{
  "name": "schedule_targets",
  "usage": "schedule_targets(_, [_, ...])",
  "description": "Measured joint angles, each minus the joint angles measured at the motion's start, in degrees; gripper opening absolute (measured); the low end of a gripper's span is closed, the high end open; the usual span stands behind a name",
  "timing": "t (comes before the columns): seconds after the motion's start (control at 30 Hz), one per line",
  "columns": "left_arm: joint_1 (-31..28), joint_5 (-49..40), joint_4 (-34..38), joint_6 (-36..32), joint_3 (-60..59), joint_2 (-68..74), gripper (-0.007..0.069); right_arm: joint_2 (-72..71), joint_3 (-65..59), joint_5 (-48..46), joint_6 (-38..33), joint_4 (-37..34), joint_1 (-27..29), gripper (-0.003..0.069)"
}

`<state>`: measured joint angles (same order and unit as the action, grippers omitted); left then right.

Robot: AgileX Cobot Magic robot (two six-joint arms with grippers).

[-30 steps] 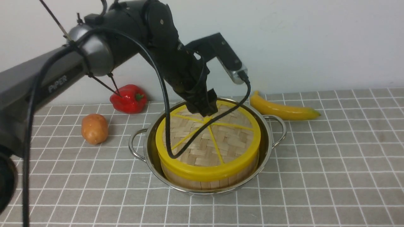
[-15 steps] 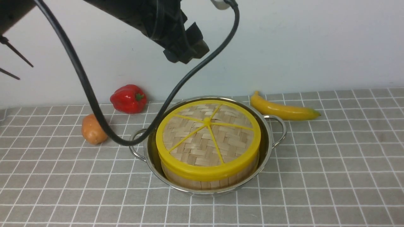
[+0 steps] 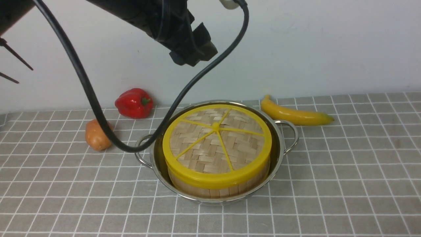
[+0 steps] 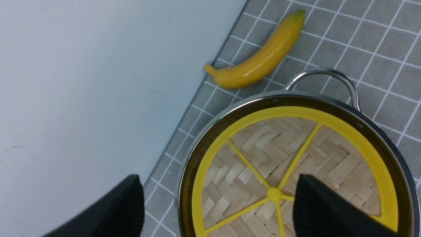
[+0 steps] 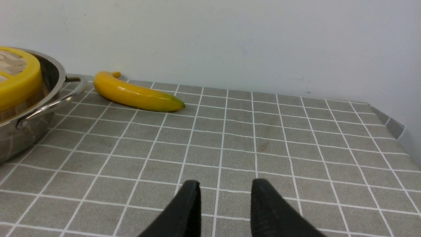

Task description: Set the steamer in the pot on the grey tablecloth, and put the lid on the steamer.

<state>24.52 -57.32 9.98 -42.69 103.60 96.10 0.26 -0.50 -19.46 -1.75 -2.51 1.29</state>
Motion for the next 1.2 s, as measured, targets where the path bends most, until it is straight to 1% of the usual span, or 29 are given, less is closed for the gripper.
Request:
schedule_targets(0.1, [0.00, -2.09, -0.14, 1.23, -0.25, -2.94, 0.0557, 0.00, 0.00, 0.00, 0.00, 0.00, 0.00, 0.0242])
schedule_targets(0.17, [0.00, -4.76, -0.27, 4.57, -0.93, -6.81, 0.0557, 0.00, 0.00, 0.00, 0.00, 0.00, 0.00, 0.0242])
schedule_targets(0.27, [-0.57, -5.49, -0.76, 8.28, -3.24, -13.27, 0.0557, 0.00, 0.00, 0.00, 0.00, 0.00, 0.00, 0.0242])
schedule_targets(0.3, [-1.94, -5.19, -0.76, 10.62, -6.79, -19.52, 0.0557, 0.00, 0.00, 0.00, 0.00, 0.00, 0.00, 0.0242])
schedule_targets(0.37, [-4.02, -3.89, -0.76, 12.54, -11.04, -24.41, 0.0557, 0.00, 0.00, 0.00, 0.00, 0.00, 0.00, 0.0242])
schedule_targets(0.5, [-11.12, 1.16, 0.55, 15.99, -25.46, -39.27, 0.0557, 0.00, 0.00, 0.00, 0.00, 0.00, 0.00, 0.0242])
schedule_targets(0.53, [-11.48, 1.49, 0.70, 16.06, -27.13, -40.71, 0.0557, 0.00, 0.00, 0.00, 0.00, 0.00, 0.00, 0.0242])
schedule_targets(0.57, [-14.39, 3.86, 1.85, 16.38, -33.24, -45.79, 0.0557, 0.00, 0.00, 0.00, 0.00, 0.00, 0.00, 0.0242])
schedule_targets(0.63, [-17.79, 8.51, 3.09, 16.67, -42.29, -52.94, 0.0557, 0.00, 0.00, 0.00, 0.00, 0.00, 0.00, 0.0242])
schedule_targets(0.67, [-19.27, 11.24, 3.62, 16.67, -45.96, -56.47, 0.0557, 0.00, 0.00, 0.00, 0.00, 0.00, 0.00, 0.0242])
schedule_targets(0.73, [-20.61, 13.96, 4.25, 16.70, -51.50, -59.83, 0.0557, 0.00, 0.00, 0.00, 0.00, 0.00, 0.00, 0.0242])
schedule_targets(0.77, [-22.62, 18.88, 5.61, 16.75, -59.58, -65.37, 0.0557, 0.00, 0.00, 0.00, 0.00, 0.00, 0.00, 0.0242])
schedule_targets(0.8, [-23.40, 20.67, 6.01, 16.75, -63.91, -67.53, 0.0557, 0.00, 0.00, 0.00, 0.00, 0.00, 0.00, 0.0242])
schedule_targets(0.83, [-23.76, 21.07, 6.11, 16.75, -64.76, -68.55, 0.0557, 0.00, 0.00, 0.00, 0.00, 0.00, 0.00, 0.0242])
schedule_targets(0.87, [-24.94, 24.02, 6.83, 16.79, -71.24, -72.32, 0.0557, 0.00, 0.00, 0.00, 0.00, 0.00, 0.00, 0.0242])
schedule_targets(0.9, [-25.24, 24.68, 7.00, 16.84, -72.01, -72.77, 0.0557, 0.00, 0.00, 0.00, 0.00, 0.00, 0.00, 0.0242])
schedule_targets(0.93, [-26.10, 26.72, 7.19, 16.90, -77.84, -75.71, 0.0557, 0.00, 0.00, 0.00, 0.00, 0.00, 0.00, 0.0242])
schedule_targets(1.0, [-26.89, 29.21, 7.22, 17.09, -84.64, -80.47, 0.0557, 0.00, 0.00, 0.00, 0.00, 0.00, 0.00, 0.0242])
schedule_targets(1.1, [-27.03, 31.34, 7.16, 17.09, -90.81, -85.69, 0.0557, 0.00, 0.00, 0.00, 0.00, 0.00, 0.00, 0.0242])
schedule_targets(1.2, [-27.03, 32.09, 6.72, 17.13, -94.43, -90.03, 0.0557, 0.00, 0.00, 0.00, 0.00, 0.00, 0.00, 0.0242])
